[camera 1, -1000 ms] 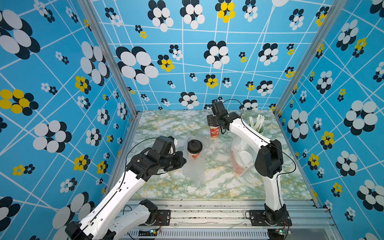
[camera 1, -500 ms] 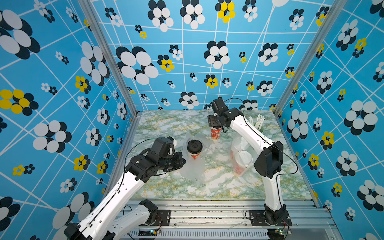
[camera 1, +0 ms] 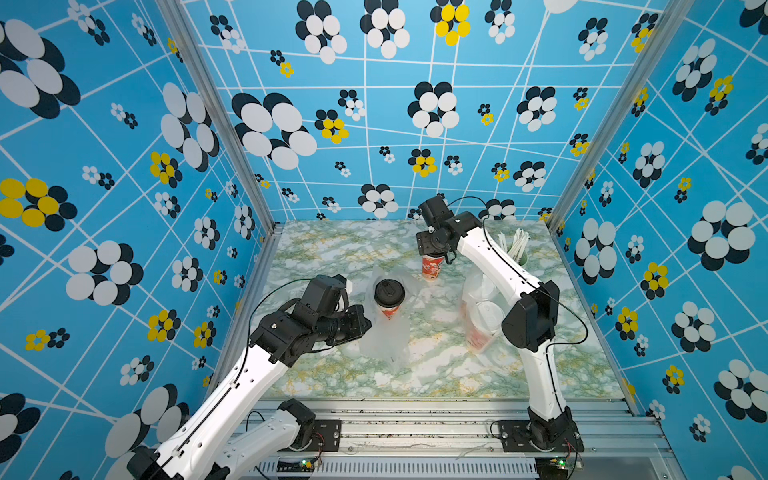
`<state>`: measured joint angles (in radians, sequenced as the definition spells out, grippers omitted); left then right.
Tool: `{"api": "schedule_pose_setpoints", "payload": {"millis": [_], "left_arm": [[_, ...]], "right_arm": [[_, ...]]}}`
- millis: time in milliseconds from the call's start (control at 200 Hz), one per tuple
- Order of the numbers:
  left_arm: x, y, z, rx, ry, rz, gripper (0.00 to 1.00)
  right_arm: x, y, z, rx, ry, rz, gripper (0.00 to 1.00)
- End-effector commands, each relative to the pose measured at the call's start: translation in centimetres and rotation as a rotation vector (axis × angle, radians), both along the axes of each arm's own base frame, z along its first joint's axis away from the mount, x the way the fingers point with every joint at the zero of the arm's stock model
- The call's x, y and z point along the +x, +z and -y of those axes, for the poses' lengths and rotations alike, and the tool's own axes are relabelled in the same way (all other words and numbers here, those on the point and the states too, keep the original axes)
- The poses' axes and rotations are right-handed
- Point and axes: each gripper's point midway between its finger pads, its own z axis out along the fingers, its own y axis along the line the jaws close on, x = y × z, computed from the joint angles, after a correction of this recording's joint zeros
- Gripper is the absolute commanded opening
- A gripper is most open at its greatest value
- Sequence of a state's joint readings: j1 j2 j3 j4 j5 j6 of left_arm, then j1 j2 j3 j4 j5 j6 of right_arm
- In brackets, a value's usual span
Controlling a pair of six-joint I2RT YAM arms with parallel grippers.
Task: Pack milk tea into plastic carrier bags
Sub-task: Move the milk tea cup to the center of the board, then pick up the milk tea cup at the center of the board.
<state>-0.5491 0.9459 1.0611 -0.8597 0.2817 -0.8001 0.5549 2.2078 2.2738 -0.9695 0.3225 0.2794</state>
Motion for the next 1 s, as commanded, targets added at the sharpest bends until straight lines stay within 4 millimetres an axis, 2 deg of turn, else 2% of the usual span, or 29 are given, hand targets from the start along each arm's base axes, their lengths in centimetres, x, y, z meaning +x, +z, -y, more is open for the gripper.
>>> {"api": "schedule_pose_setpoints", "payload": {"millis": [0,255,820,995], "left_arm": [[0.0,-0.2,0.0,-0.009,0.002,-0.007,0.0],[0.1,-0.1,0.1,-0.015,0.0,-0.005,0.0],[0.1,0.0,0.1,-0.016,0.004,-0.006,0.0],[0.0,0.0,0.0,-0.016,0.005,-0.007,0.0]], "right_arm": [[-0.2,-0.5,0.4,0.012,-0.021,-0.031,0.82],[0.2,-0.2,0.4,0.038,-0.018,-0.028,0.81],[0.5,-3.0,0.7,0.015,-0.019,-0.092,0.78],[0.5,-3.2,1.0,0.001,-0.025,-0.095,0.75]]}}
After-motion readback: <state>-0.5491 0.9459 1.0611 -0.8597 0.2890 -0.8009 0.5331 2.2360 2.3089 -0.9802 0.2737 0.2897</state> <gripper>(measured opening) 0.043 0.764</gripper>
